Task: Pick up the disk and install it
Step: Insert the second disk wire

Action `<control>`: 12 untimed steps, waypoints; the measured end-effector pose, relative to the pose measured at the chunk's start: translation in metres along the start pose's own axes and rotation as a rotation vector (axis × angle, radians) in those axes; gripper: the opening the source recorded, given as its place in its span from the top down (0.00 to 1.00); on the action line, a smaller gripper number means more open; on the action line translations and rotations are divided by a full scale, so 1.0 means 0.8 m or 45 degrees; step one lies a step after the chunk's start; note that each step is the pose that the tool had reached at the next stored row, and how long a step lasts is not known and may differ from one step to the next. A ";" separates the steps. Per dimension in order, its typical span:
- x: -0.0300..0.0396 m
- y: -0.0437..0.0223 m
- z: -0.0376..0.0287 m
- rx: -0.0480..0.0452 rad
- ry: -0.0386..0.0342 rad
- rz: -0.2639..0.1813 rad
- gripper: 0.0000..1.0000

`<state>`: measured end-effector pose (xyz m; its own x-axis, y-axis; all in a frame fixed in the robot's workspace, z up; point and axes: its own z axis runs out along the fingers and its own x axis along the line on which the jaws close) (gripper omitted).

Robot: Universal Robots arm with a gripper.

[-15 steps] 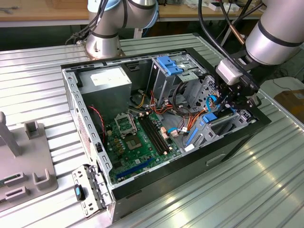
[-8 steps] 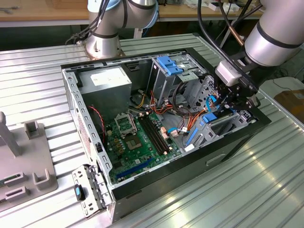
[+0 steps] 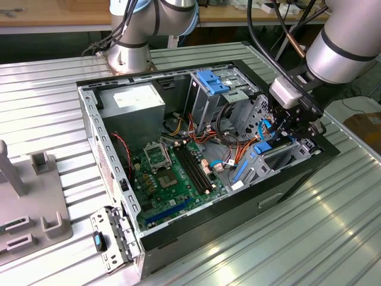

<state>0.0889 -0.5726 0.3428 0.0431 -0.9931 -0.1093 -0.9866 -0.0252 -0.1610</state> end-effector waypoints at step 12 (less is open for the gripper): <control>-0.0042 -0.0039 -0.0230 0.000 0.0004 0.000 0.76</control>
<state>0.0889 -0.5713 0.3617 0.0432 -0.9931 -0.1089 -0.9866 -0.0252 -0.1610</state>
